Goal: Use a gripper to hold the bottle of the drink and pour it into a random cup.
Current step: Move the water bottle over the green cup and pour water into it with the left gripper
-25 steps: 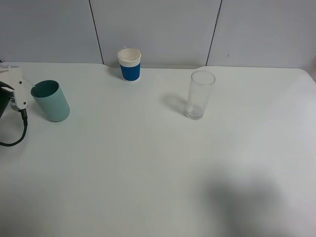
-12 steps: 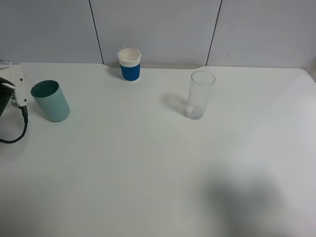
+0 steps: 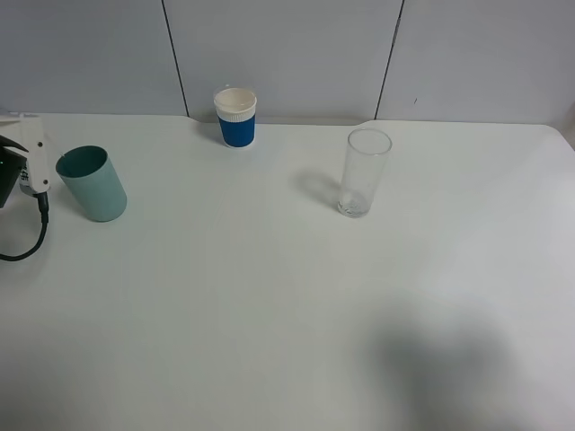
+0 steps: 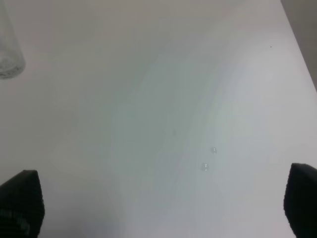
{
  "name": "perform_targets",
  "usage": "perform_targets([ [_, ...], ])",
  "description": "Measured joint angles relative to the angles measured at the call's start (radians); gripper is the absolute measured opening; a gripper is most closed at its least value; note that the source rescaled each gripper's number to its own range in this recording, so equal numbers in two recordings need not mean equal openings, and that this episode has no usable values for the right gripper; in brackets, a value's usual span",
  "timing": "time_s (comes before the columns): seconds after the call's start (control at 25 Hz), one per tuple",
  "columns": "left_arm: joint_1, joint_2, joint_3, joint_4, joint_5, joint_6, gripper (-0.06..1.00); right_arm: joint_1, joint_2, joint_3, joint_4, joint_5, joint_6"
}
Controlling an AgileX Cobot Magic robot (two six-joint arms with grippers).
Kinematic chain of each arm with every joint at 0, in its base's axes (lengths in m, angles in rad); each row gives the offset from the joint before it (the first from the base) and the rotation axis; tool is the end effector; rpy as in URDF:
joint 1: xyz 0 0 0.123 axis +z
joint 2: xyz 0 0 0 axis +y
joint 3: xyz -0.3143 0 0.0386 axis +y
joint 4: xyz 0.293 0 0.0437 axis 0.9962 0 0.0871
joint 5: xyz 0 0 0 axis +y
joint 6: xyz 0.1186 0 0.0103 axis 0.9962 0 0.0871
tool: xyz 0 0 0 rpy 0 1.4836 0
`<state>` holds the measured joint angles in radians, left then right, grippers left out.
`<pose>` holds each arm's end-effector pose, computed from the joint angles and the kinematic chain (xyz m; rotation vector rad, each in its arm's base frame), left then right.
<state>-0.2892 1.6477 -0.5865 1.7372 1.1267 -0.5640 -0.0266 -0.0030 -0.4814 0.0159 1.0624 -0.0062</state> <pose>0.3055 0.0197 0.1667 1.2132 2.0436 1.7810 0.0295 0.0009 0.2796 0.0204 2.0614 -0.0012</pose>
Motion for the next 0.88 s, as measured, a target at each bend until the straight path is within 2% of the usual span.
perform_targets([
  [0.2,0.000,0.000,0.000,0.000,-0.018,0.042,0.00,0.000,0.000,0.000,0.000,0.000,0.000],
  [0.88,0.000,0.000,0.000,0.000,-0.015,0.082,0.00,0.000,0.000,0.000,0.000,0.000,0.000],
])
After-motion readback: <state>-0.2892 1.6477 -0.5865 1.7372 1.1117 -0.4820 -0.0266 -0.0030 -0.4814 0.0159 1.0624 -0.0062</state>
